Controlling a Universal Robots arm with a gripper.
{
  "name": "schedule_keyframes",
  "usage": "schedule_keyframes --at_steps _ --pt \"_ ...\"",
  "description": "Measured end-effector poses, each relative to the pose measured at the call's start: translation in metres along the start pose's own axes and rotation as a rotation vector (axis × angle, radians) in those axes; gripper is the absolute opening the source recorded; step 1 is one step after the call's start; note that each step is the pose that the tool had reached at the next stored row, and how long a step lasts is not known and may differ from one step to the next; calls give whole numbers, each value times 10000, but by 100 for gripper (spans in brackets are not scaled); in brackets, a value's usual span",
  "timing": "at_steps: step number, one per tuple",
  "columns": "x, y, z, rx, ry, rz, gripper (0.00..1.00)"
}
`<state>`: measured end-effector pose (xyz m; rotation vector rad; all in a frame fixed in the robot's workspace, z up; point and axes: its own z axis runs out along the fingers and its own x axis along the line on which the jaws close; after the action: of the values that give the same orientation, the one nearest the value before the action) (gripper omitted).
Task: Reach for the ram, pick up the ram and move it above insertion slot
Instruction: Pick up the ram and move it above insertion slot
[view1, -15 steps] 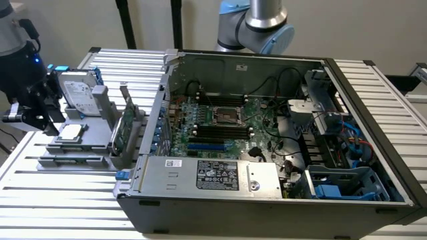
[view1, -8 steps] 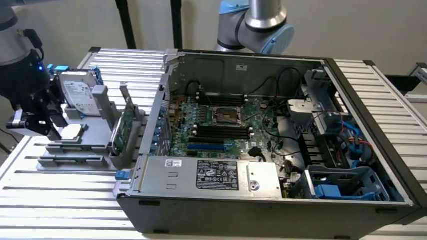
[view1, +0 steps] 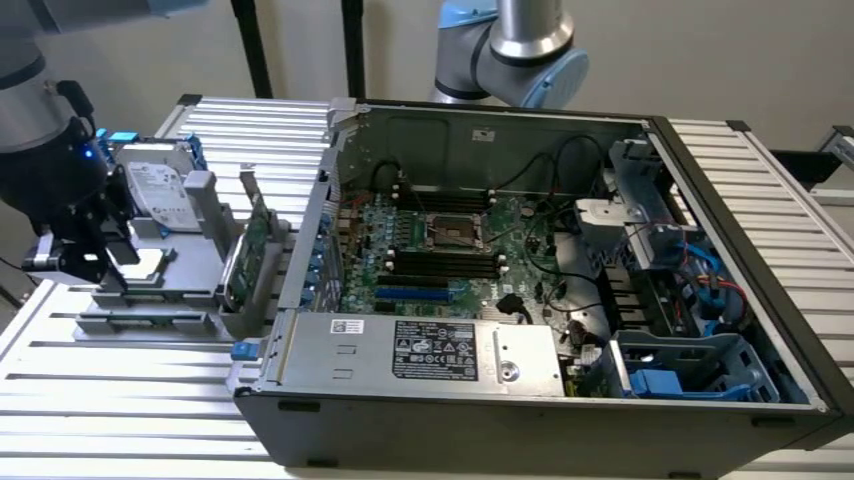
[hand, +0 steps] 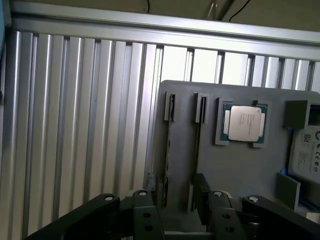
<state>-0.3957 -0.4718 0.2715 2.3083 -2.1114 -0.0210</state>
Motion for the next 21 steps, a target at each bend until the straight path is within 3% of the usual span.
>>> schedule_keyframes --at_steps 21 --pt "43 9 382 1 -2 48 42"
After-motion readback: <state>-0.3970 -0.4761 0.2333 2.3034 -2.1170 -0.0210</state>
